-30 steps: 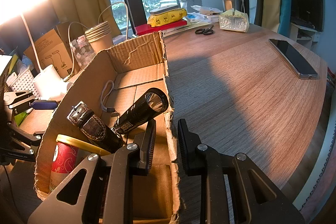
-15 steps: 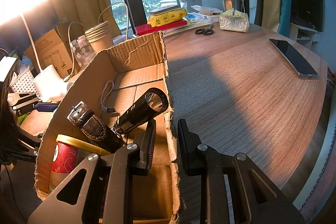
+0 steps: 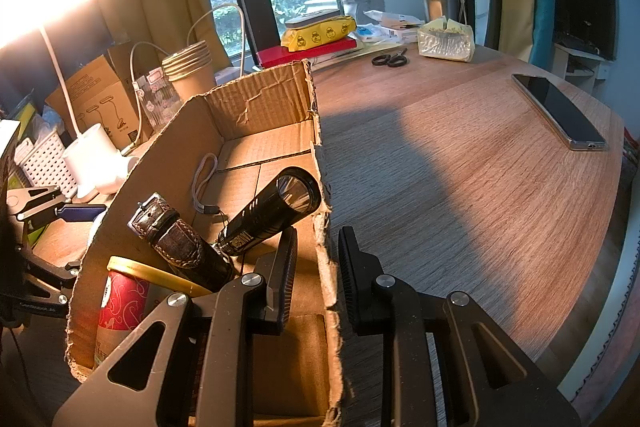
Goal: Organize rigid objects
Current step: 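Lift the white charger off the desk with the left gripper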
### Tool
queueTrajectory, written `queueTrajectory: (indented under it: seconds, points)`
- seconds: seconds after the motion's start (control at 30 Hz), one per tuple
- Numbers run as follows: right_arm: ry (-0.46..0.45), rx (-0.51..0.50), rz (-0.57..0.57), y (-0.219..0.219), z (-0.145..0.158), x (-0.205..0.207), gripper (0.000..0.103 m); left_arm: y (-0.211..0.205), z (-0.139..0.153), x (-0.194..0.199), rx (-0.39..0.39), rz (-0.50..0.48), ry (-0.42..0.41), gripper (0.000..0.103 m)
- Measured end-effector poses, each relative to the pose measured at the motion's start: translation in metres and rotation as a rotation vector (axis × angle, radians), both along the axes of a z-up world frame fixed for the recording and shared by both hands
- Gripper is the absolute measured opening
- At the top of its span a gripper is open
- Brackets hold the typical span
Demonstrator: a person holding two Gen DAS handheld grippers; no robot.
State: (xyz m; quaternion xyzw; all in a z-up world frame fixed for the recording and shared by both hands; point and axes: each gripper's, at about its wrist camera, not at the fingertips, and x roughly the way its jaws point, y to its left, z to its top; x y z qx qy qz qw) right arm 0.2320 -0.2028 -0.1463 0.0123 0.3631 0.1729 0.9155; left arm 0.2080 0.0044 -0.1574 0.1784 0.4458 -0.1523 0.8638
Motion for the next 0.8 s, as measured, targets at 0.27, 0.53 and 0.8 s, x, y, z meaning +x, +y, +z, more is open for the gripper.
queueTrajectory:
  seconds: [0.27, 0.53, 0.8]
  points:
    - [0.000, 0.001, 0.000, -0.001, 0.000, 0.000, 0.023, 0.004, 0.003, -0.009, -0.031, 0.028, -0.006, 0.067]
    - [0.000, 0.001, 0.001, -0.001, 0.000, -0.001, 0.023, 0.003, 0.010, -0.020, -0.077, 0.040, -0.014, 0.067]
    - [-0.001, 0.001, 0.000, -0.001, 0.000, 0.000, 0.023, 0.003, 0.036, -0.025, -0.163, 0.039, -0.065, 0.063]
